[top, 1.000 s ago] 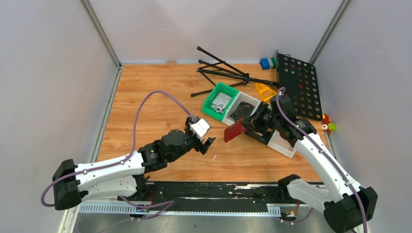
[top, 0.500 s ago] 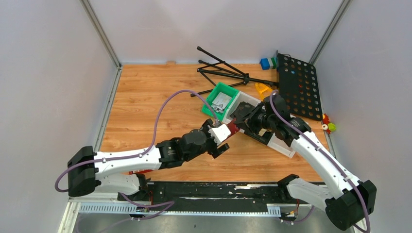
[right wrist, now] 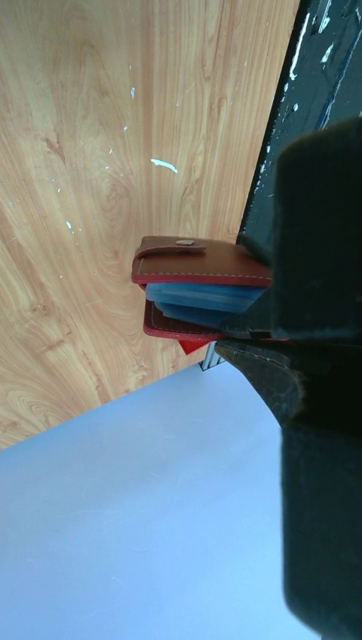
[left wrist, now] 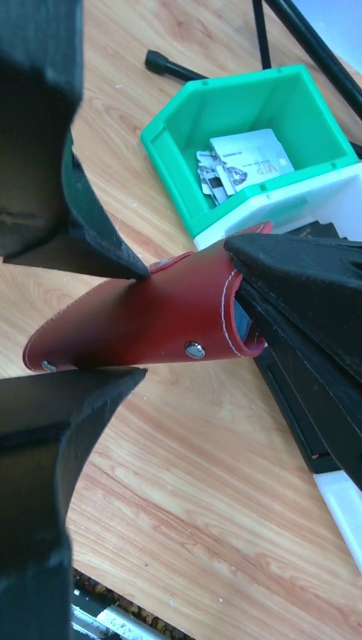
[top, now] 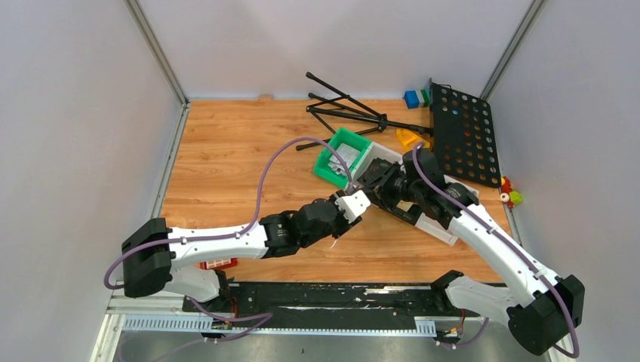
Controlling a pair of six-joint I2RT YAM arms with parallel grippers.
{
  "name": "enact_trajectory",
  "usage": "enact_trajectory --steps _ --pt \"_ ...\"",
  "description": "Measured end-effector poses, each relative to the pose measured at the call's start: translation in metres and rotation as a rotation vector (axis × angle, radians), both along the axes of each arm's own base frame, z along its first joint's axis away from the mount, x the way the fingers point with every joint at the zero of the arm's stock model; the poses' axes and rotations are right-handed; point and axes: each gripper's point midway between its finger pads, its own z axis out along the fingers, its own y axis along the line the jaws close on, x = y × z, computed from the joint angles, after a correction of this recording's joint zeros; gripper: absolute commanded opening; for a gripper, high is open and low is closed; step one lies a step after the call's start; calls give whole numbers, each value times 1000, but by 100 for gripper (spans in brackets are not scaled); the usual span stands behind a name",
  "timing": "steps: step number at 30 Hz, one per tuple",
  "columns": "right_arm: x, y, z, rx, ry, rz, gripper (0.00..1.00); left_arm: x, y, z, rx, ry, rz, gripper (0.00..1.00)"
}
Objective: Take the credit cards out of the card holder
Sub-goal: Open the card holder at the center of the board.
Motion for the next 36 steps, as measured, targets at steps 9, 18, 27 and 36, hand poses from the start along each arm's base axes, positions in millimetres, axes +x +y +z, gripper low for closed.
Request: enact_trajectory --steps 9,18,27,36 --pt "4 3 -2 16 -19 -4 49 3 4 -2 -19 26 51 0" --pt "11 -20 4 -116 -209 -8 83 5 33 -27 -115 244 106 0" --pt "-18 -22 0 -195 -547 279 84 -6 65 -17 -274 404 138 0" --pt "-35 9 -19 -126 -569 523 81 -19 62 -8 -330 487 96 0"
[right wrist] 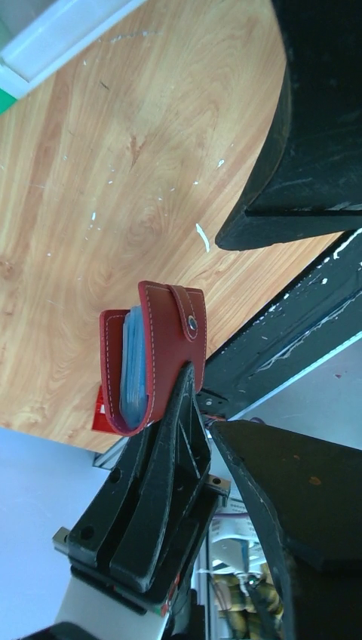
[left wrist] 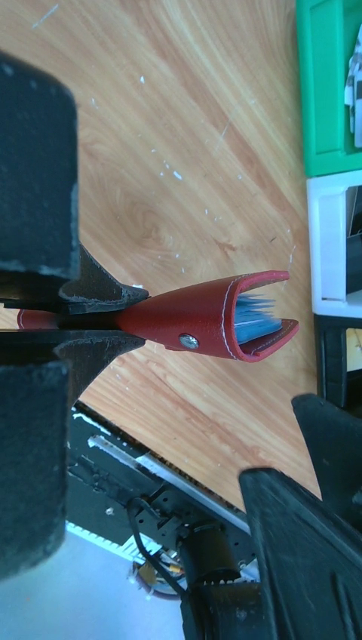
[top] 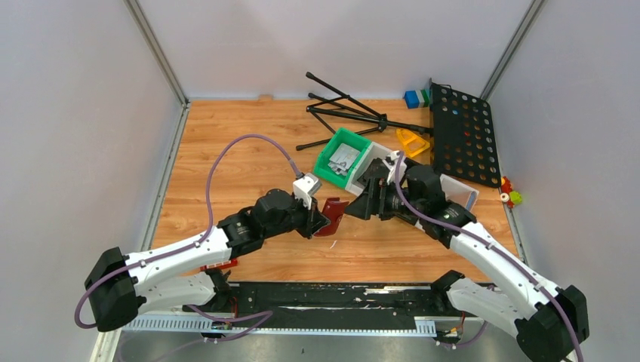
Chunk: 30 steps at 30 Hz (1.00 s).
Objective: Take the credit cards out of the card holder
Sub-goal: Open the card holder at the center of the board.
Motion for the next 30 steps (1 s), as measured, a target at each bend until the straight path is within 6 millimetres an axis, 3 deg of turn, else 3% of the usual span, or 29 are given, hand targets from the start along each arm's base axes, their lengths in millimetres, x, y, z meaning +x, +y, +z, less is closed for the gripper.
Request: enact_trajectory --steps 12,18,25,30 --pt "-4 24 -20 -73 27 124 68 -3 -8 15 -40 15 -23 0" --pt "-1 22 -34 -122 63 114 62 -7 -10 15 -46 22 -44 0" --pt "10 18 -50 -225 130 79 58 2 4 11 -4 9 25 0" --pt "17 -4 -69 -326 147 12 56 5 13 25 -30 -27 66 0"
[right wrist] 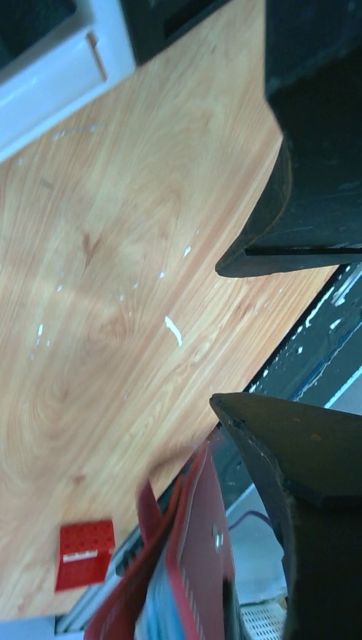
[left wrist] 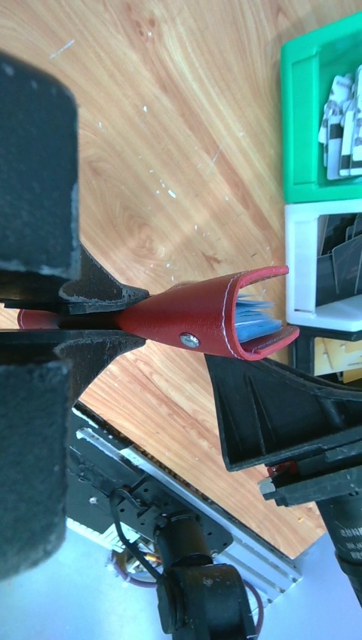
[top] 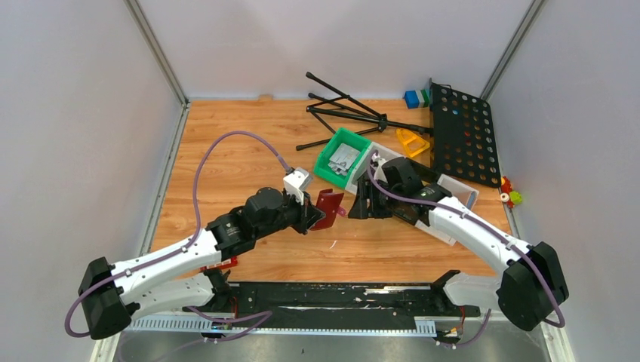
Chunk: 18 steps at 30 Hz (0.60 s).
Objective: Take the credit cards out of the card holder
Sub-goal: Open the card holder at the center of the board.
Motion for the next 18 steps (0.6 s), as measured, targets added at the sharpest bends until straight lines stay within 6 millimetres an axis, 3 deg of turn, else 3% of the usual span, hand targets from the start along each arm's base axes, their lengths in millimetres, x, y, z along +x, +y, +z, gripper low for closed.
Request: enact_trajectory --steps 6,15,18 --pt "0 -18 -6 -34 -1 -29 54 5 6 1 0 -1 31 0" --pt "-20 -4 52 210 -216 92 65 6 8 -1 -15 40 45 0" --pt "-24 -1 56 252 -246 115 68 5 7 0 -28 58 40 0"
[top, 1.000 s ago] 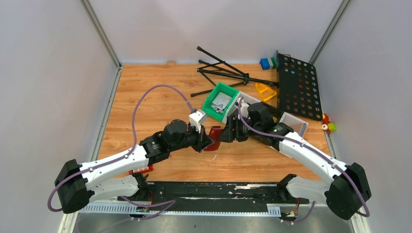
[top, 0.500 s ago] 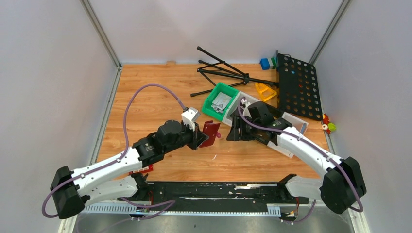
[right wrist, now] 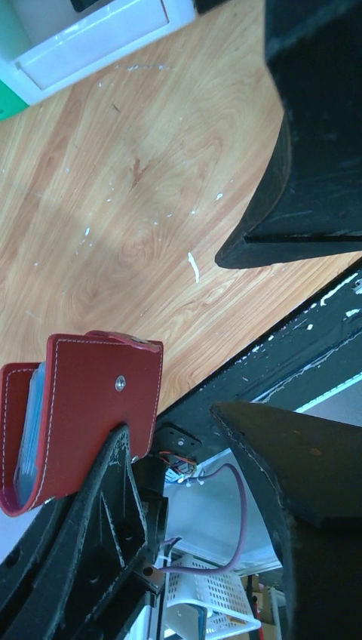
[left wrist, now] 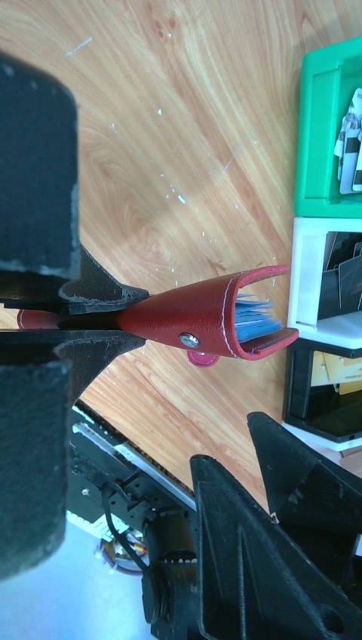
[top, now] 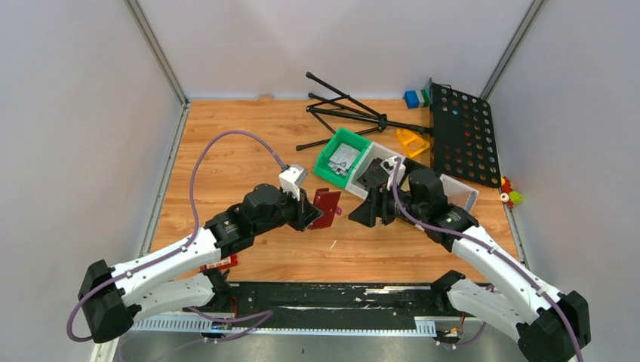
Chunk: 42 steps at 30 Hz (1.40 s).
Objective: Take the credit cards out of the card holder
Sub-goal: Open the card holder at the center of the board.
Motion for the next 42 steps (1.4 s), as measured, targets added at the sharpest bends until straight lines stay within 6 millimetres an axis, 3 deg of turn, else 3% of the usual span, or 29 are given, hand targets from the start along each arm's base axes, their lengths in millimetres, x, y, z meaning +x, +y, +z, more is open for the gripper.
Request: enact_trajectory --steps 8,15,20,22,29,30,34,40,42 --pt "5 6 -8 11 26 0 78 -4 -5 2 -62 61 -23 0" --pt "5 15 -18 3 58 12 63 -7 -10 9 -115 91 -53 0" --pt "6 19 -14 20 47 15 58 -9 -12 10 -129 107 -69 0" --pt "8 20 -11 29 39 16 53 -11 -13 11 -136 114 -74 0" --pt "8 24 -14 32 53 30 5 -13 -17 14 -157 125 -95 1" --pt "8 24 -16 29 61 29 0 -12 -17 13 -155 126 -93 4" --pt "6 22 -20 17 81 28 0 -5 -12 3 -129 149 -55 13" --pt "-1 22 -35 -10 148 39 0 5 -11 -34 -55 238 -10 54" --pt "-6 22 -47 -32 195 46 0 8 -5 -57 -13 272 20 65"
